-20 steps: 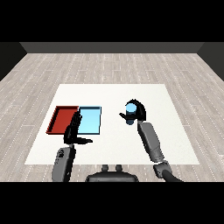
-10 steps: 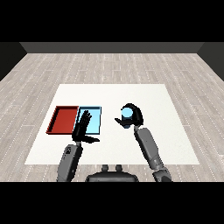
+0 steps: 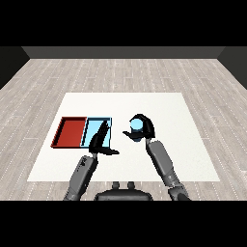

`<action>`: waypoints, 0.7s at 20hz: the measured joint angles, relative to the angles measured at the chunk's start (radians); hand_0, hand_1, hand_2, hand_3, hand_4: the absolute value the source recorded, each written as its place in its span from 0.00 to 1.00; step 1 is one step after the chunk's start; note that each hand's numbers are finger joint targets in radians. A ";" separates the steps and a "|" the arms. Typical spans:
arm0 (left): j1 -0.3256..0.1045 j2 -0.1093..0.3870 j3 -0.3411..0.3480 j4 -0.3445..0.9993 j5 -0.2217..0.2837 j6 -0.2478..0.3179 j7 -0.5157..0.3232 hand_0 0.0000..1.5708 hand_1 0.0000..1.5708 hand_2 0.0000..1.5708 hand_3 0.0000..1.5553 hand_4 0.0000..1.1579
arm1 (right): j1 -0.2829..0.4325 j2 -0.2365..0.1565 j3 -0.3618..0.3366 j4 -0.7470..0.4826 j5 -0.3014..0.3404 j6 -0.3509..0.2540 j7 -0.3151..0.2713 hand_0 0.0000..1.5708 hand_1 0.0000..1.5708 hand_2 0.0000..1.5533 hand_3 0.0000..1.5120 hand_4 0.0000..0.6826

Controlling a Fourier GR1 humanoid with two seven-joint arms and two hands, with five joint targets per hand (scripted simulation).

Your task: Pick the blue can and put it in the blue box

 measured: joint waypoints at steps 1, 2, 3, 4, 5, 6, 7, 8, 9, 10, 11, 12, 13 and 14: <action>-0.015 0.000 -0.011 0.015 0.003 0.020 0.002 0.00 0.00 0.00 0.00 0.00 | 0.002 0.000 0.011 -0.006 0.001 -0.006 0.005 0.92 0.92 0.93 0.95 0.89; -0.032 0.000 -0.021 0.034 0.002 0.035 -0.001 0.00 0.00 0.00 0.00 0.00 | -0.006 0.001 0.029 0.003 -0.003 -0.019 -0.001 0.92 0.92 0.93 0.95 0.89; -0.025 0.000 -0.025 0.027 -0.008 0.034 0.005 0.00 0.00 0.00 0.00 0.00 | -0.005 0.001 0.044 0.004 -0.003 -0.024 -0.005 0.92 0.92 0.94 0.95 0.89; -0.038 0.000 -0.036 0.034 -0.010 0.046 0.009 0.00 0.00 0.00 0.00 0.00 | -0.013 0.001 0.047 0.013 -0.002 -0.019 -0.007 0.91 0.91 0.94 0.94 0.90; -0.058 0.000 -0.037 0.055 -0.011 0.052 0.005 0.00 0.00 0.00 0.00 0.00 | 0.010 0.001 0.063 0.000 -0.003 -0.021 -0.017 0.91 0.91 0.94 0.94 0.90; -0.056 0.000 -0.043 0.066 -0.019 0.052 -0.005 0.00 0.00 0.00 0.00 0.00 | 0.018 0.001 0.062 -0.007 0.001 -0.014 -0.021 0.91 0.91 0.94 0.94 0.91; -0.072 -0.001 -0.064 0.103 -0.010 0.070 -0.027 0.00 0.00 0.00 0.00 0.00 | 0.010 0.001 0.083 -0.009 -0.005 -0.027 -0.014 0.91 0.91 0.94 0.94 0.92; -0.093 -0.001 -0.070 0.121 0.002 0.078 -0.027 0.00 0.00 0.00 0.00 0.00 | -0.002 0.001 0.090 -0.007 -0.009 -0.034 -0.011 0.91 0.91 0.94 0.94 0.92; -0.099 -0.001 -0.079 0.136 0.004 0.085 -0.036 0.00 0.00 0.00 0.00 0.00 | 0.003 0.001 0.126 -0.013 -0.015 -0.061 -0.013 0.90 0.90 0.94 0.94 0.90; -0.112 -0.001 -0.098 0.164 0.009 0.103 -0.051 0.00 0.00 0.00 0.00 0.00 | 0.008 0.000 0.128 -0.032 -0.007 -0.060 0.000 0.91 0.91 0.94 0.94 0.90; -0.115 -0.001 -0.110 0.166 0.013 0.116 -0.049 0.00 0.00 0.00 0.00 0.00 | 0.008 0.001 0.131 -0.029 -0.008 -0.057 -0.004 0.91 0.91 0.94 0.94 0.91; -0.116 -0.001 -0.124 0.175 0.019 0.127 -0.058 0.00 0.00 0.00 0.00 0.00 | -0.002 0.001 0.141 -0.009 -0.014 -0.069 -0.016 0.91 0.91 0.94 0.94 0.90; -0.126 -0.001 -0.135 0.187 0.030 0.137 -0.063 0.00 0.00 0.00 0.00 0.00 | -0.021 0.001 0.128 0.011 -0.015 -0.061 -0.021 0.91 0.91 0.94 0.94 0.89; -0.131 -0.001 -0.126 0.202 0.037 0.126 -0.070 0.00 0.00 0.00 0.00 0.00 | -0.019 0.001 0.122 -0.008 -0.011 -0.054 -0.004 0.91 0.91 0.94 0.94 0.90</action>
